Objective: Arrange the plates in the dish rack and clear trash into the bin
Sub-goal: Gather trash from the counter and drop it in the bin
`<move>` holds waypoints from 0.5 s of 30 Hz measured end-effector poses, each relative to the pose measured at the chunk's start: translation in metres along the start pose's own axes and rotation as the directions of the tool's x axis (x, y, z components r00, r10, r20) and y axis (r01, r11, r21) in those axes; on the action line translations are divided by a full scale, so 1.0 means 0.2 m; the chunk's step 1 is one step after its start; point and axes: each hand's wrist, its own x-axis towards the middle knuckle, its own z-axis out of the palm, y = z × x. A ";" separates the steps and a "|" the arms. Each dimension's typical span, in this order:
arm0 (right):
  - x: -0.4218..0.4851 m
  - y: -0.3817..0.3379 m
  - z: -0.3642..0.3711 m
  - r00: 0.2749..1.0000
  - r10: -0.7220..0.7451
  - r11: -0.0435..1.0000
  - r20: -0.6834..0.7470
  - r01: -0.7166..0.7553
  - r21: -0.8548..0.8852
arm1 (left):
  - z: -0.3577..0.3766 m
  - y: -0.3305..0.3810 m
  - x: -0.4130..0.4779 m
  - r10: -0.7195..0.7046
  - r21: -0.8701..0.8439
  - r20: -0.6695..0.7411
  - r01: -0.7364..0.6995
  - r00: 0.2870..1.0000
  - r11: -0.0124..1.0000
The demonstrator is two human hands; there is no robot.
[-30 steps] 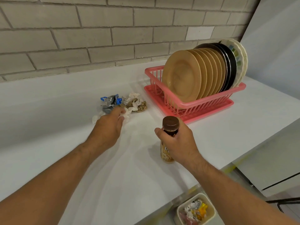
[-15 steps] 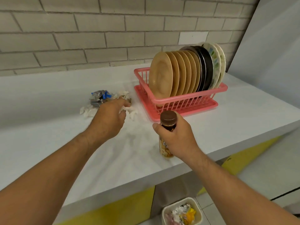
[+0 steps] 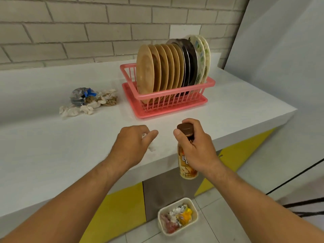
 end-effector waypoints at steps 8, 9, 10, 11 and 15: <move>-0.28 0.31 -0.06 0.993 0.115 0.975 0.035 -0.106 -0.198 | 0.28 -0.03 -0.24 0.101 -0.181 0.266 -0.054 0.959 0.982; -0.33 0.36 -0.07 0.990 0.134 0.969 0.046 -0.121 -0.216 | 0.32 -0.03 -0.28 0.105 -0.185 0.295 -0.051 0.950 0.981; -0.37 0.40 -0.07 0.986 0.156 0.962 0.060 -0.138 -0.234 | 0.36 -0.03 -0.31 0.110 -0.166 0.322 -0.058 0.940 0.984; -0.41 0.44 -0.07 0.981 0.179 0.956 0.079 -0.155 -0.248 | 0.40 -0.03 -0.34 0.107 -0.137 0.342 -0.063 0.934 0.989; -0.54 0.70 -0.08 0.940 0.303 0.923 0.156 -0.249 -0.293 | 0.60 -0.11 -0.43 -0.020 -0.040 0.389 0.038 0.921 0.998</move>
